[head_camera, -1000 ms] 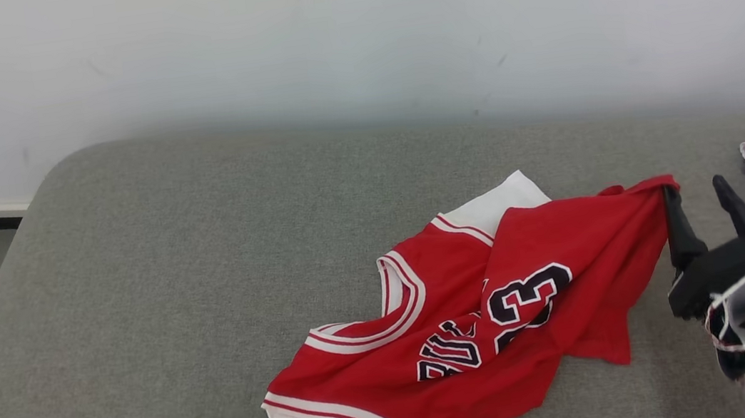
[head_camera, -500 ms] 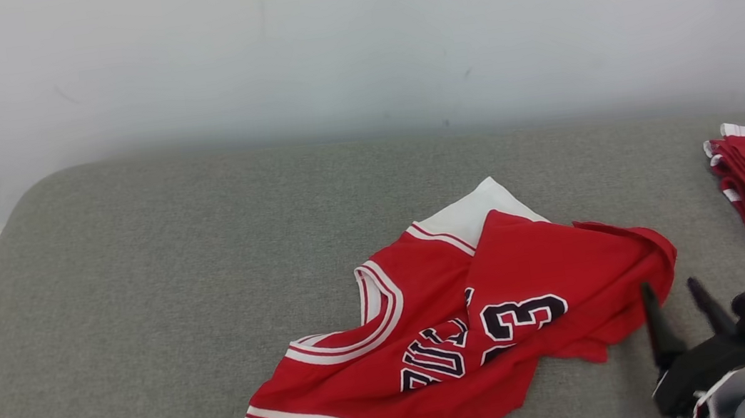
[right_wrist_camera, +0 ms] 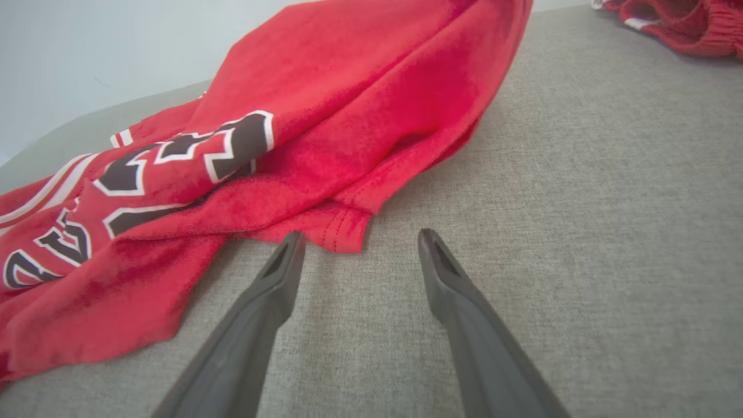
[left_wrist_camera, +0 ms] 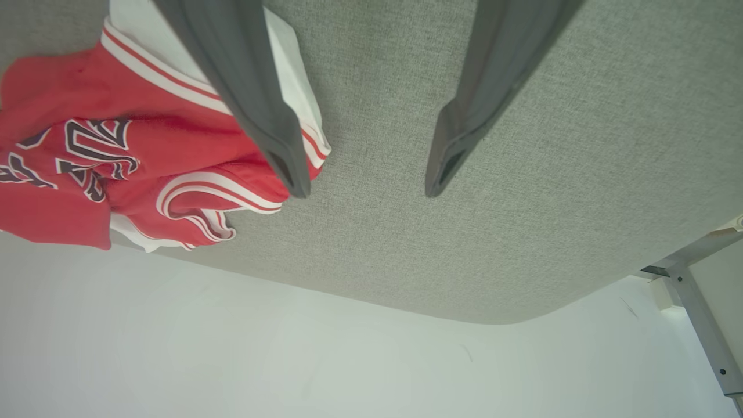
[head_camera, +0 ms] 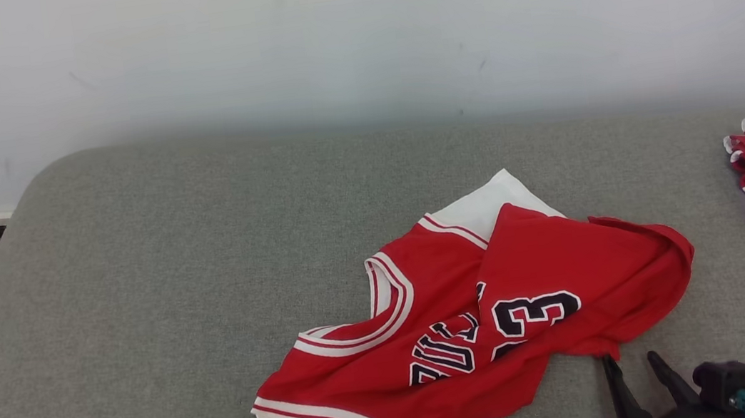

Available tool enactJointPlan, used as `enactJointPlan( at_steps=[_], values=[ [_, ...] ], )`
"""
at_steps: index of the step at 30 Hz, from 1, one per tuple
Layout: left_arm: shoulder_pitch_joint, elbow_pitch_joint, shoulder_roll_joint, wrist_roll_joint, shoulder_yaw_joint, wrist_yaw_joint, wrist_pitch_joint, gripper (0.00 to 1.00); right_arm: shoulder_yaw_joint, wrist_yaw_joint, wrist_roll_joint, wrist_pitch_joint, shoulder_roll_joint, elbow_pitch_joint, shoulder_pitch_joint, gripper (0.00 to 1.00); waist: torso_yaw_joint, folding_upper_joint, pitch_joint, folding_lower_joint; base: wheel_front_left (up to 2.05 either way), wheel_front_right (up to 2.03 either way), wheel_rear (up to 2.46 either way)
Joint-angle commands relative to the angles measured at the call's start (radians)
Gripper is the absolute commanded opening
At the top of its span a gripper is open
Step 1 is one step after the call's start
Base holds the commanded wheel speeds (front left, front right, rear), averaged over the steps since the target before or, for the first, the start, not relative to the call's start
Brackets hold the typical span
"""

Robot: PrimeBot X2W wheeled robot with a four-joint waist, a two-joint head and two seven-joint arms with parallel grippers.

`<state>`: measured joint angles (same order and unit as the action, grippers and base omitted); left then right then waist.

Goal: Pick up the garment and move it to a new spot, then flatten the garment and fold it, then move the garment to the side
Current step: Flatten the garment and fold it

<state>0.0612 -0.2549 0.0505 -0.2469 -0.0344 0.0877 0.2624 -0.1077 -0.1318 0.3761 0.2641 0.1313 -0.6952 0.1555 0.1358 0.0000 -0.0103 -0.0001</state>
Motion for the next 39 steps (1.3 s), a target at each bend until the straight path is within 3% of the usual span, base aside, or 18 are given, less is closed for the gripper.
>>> enactJointPlan(
  at_steps=[1,4,5,6,7,11,15,26,31,32,33,34,39],
  values=[
    [-0.004,0.001,0.0,-0.003,0.0,0.0,0.001,1.0,0.004,0.002,0.002,0.002,-0.006,-0.014,0.035,1.0,-0.001,0.0,-0.012,0.0001,0.0,0.0,0.0],
    [-0.022,-0.003,0.0,-0.001,-0.002,0.003,0.001,1.0,-0.003,0.002,0.007,-0.001,-0.011,-0.079,0.077,0.99,0.006,0.0,-0.024,0.0001,0.0,0.0,0.0],
    [-0.027,-0.004,0.0,-0.001,-0.002,0.004,0.001,1.0,-0.007,0.002,0.009,-0.001,-0.012,-0.102,0.092,0.85,0.008,0.0,-0.027,0.0001,0.0,0.0,0.0],
    [-0.028,-0.005,0.0,-0.002,-0.003,0.005,0.001,1.0,-0.009,0.002,0.01,-0.001,-0.012,-0.129,0.106,0.54,0.011,0.0,-0.029,0.0001,0.0,0.0,0.0],
    [-0.029,-0.007,0.0,-0.002,-0.004,0.005,0.001,1.0,-0.015,0.002,0.01,-0.007,-0.013,-0.158,0.117,0.0,0.013,0.0,-0.031,0.0001,0.0,0.0,0.0],
    [-0.041,-0.009,0.0,-0.001,-0.006,0.005,0.001,1.0,-0.031,0.002,0.023,-0.003,-0.013,-0.222,0.159,0.0,0.021,0.0,-0.034,0.0001,0.0,0.0,0.0],
    [-0.031,-0.009,0.0,-0.002,0.0,0.003,0.001,1.0,-0.029,0.002,0.033,0.0,-0.003,-0.21,0.155,0.0,0.018,0.0,-0.028,0.0001,0.0,0.0,0.0],
    [0.025,-0.008,0.0,-0.009,0.019,0.001,0.001,1.0,0.013,0.002,0.078,-0.006,0.061,0.179,-0.151,0.0,-0.035,0.0,0.028,0.0001,0.0,0.0,0.0],
    [0.019,-0.006,0.0,-0.013,0.019,0.007,0.001,1.0,0.076,0.002,0.084,-0.123,0.071,0.339,-0.278,0.0,-0.068,0.0,0.022,0.0001,0.0,0.0,0.0],
    [0.016,-0.009,0.0,-0.013,0.017,0.007,0.001,1.0,0.089,0.002,0.069,-0.132,0.073,0.357,-0.287,0.08,-0.07,0.0,0.021,0.0001,0.0,0.0,0.0],
    [0.014,-0.012,0.0,-0.014,0.016,0.005,0.001,1.0,0.093,0.002,0.057,-0.14,0.07,0.375,-0.297,0.87,-0.073,0.0,0.019,0.0001,0.0,0.0,0.0],
    [0.012,-0.013,0.0,-0.015,0.016,0.006,0.001,1.0,0.098,0.002,0.056,-0.146,0.057,0.388,-0.305,1.0,-0.074,0.0,0.019,0.0001,0.0,0.0,0.0],
    [0.016,-0.018,0.0,-0.014,0.022,0.007,0.001,1.0,0.123,0.002,0.022,-0.11,0.025,0.468,-0.325,1.0,-0.079,0.0,0.019,0.0001,0.0,0.0,0.0]
  ],
)
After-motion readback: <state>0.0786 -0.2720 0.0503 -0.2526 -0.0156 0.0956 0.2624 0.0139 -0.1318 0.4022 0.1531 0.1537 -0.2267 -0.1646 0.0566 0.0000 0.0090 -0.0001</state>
